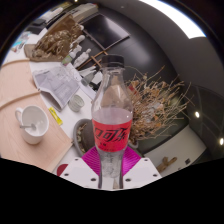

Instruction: Pour water

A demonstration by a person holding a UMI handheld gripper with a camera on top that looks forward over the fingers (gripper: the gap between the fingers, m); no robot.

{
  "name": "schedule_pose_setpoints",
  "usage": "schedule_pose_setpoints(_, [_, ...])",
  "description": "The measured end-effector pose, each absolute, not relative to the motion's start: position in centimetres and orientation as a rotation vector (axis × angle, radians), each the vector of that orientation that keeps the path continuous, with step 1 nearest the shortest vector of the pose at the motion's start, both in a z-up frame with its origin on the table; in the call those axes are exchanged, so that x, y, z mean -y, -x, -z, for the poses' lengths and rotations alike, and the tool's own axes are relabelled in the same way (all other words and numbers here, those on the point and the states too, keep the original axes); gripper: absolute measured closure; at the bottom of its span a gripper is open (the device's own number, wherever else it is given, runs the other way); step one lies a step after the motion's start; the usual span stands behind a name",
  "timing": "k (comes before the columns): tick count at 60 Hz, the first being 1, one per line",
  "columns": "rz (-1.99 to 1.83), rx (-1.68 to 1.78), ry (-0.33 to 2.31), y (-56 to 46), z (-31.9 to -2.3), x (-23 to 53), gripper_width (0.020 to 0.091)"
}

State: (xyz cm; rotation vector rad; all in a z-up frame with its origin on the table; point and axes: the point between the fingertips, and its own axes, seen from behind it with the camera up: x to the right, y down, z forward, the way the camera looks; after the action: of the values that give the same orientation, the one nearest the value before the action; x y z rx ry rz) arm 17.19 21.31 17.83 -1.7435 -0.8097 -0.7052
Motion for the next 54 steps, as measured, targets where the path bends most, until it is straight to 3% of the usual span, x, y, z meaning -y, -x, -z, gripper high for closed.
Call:
schedule_pose_setpoints(18, [0.024, 0.381, 2.009, -16.1, -10.1, -19.3, 0.0880])
schedule_pose_setpoints(36, [-0.157, 0.224, 2.069, -16.7, -4.4, -19.4, 0.0873])
schedule_pose_setpoints(39, [-0.166, 0.205, 2.046, -16.9, -4.5, -19.5, 0.0874])
schedule_pose_setpoints(45, [-0.180, 0.175, 2.032, -17.1, -4.5, -19.4, 0.0812])
schedule_pose_setpoints(54, [-0.166, 0.162, 2.056, -17.4, -4.5, -19.0, 0.0635])
